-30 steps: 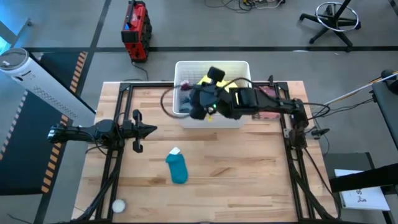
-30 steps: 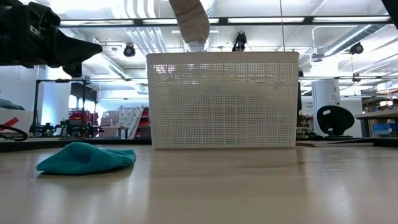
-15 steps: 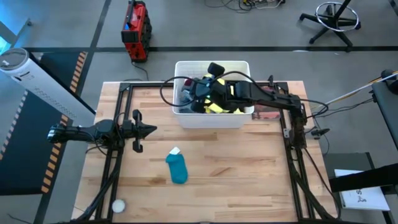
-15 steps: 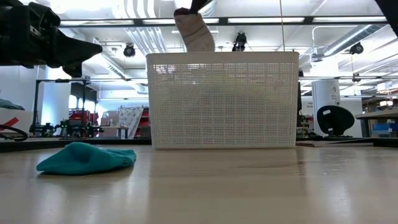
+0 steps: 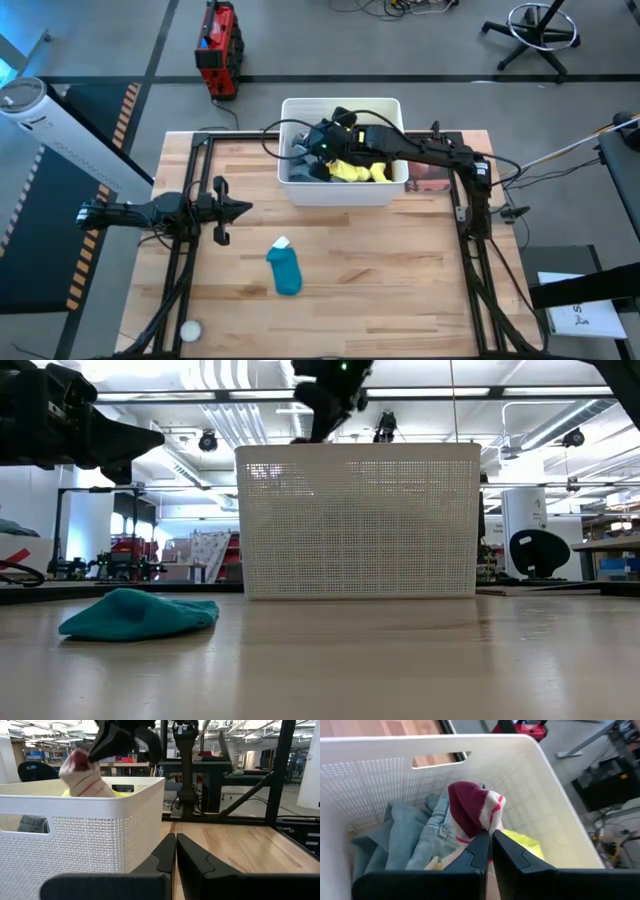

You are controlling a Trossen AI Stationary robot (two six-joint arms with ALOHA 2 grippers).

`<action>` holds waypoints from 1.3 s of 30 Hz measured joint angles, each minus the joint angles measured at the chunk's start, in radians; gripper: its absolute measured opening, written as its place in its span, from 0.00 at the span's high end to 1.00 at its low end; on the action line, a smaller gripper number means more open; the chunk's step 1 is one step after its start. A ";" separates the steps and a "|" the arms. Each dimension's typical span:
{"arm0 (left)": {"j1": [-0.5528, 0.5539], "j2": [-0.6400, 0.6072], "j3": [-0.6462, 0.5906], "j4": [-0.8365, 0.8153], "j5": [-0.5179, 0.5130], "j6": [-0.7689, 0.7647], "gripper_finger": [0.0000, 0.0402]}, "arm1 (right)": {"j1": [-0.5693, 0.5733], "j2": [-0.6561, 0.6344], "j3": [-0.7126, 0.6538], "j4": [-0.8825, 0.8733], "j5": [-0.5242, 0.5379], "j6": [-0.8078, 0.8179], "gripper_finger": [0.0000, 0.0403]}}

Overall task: Sort clothes
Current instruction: Put the gray sock into the white laundry bin, then put the blue sock into the white laundry bin

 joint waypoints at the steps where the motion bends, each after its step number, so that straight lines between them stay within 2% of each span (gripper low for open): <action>1: 0.000 0.000 0.000 0.000 0.000 0.000 1.00 | -0.007 0.000 -0.012 0.009 -0.020 0.004 0.99; 5: 0.000 0.000 0.000 0.000 0.000 0.000 1.00 | -0.031 0.000 -0.063 0.060 -0.058 0.012 0.99; 17: 0.000 0.000 0.000 -0.001 0.000 0.000 1.00 | -0.103 0.000 -0.227 0.093 -0.053 0.131 0.98; 21: 0.000 0.000 0.000 -0.001 0.000 0.008 1.00 | -0.103 0.000 -0.241 0.102 -0.051 0.136 0.90; 26: 0.000 0.000 0.000 -0.001 0.000 0.008 1.00 | -0.103 0.000 -0.211 0.100 -0.025 0.130 0.75; 33: 0.000 0.000 0.000 -0.002 0.000 0.008 1.00 | -0.083 -0.003 -0.095 0.058 -0.001 0.032 0.55; 37: 0.000 0.000 0.000 -0.005 0.000 0.008 1.00 | -0.037 -0.010 -0.007 -0.014 -0.014 -0.065 0.48; 39: 0.000 0.000 0.000 -0.005 0.000 0.008 1.00 | -0.007 -0.018 0.016 -0.029 -0.061 -0.084 0.47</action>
